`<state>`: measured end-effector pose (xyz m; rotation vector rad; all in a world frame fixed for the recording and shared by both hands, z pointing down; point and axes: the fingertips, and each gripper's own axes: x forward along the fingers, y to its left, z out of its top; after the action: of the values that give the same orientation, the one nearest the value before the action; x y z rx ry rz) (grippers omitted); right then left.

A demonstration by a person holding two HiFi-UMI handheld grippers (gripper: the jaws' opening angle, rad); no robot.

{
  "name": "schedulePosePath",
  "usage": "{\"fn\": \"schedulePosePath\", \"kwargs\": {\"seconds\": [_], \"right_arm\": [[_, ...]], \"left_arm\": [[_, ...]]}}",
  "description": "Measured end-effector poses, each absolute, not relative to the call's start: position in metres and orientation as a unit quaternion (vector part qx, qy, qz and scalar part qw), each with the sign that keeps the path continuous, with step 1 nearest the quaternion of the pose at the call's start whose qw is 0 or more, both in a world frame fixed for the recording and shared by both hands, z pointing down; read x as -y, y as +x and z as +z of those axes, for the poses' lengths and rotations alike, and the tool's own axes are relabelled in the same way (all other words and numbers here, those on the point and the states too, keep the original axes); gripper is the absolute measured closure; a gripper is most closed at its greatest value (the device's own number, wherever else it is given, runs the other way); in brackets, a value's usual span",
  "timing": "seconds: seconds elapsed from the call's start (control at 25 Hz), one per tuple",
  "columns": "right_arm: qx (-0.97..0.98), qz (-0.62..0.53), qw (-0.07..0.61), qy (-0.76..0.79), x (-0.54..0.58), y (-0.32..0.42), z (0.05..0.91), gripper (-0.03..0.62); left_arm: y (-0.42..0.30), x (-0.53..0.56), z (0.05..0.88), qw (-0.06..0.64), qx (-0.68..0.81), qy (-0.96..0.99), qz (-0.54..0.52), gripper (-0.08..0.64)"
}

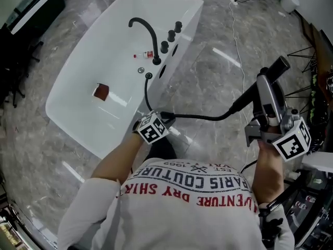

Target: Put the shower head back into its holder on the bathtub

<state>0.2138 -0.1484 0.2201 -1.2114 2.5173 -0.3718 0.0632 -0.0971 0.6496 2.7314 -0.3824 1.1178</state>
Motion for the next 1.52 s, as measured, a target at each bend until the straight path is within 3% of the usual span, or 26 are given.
{"fn": "schedulePosePath", "kwargs": {"seconds": [0.48, 0.92, 1.52], "right_arm": [[-0.885, -0.156, 0.079, -0.432, 0.174, 0.182, 0.297, 0.451], [-0.885, -0.183, 0.002, -0.429, 0.188, 0.167, 0.384, 0.453], [-0.889, -0.186, -0.071, -0.413, 0.211, 0.146, 0.425, 0.454]], "left_arm": [[0.027, 0.155, 0.588, 0.072, 0.197, 0.918, 0.336, 0.495], [0.009, 0.182, 0.586, 0.085, 0.227, 0.911, 0.335, 0.495], [-0.031, 0.292, 0.518, 0.077, 0.321, 0.897, 0.292, 0.494]]}}
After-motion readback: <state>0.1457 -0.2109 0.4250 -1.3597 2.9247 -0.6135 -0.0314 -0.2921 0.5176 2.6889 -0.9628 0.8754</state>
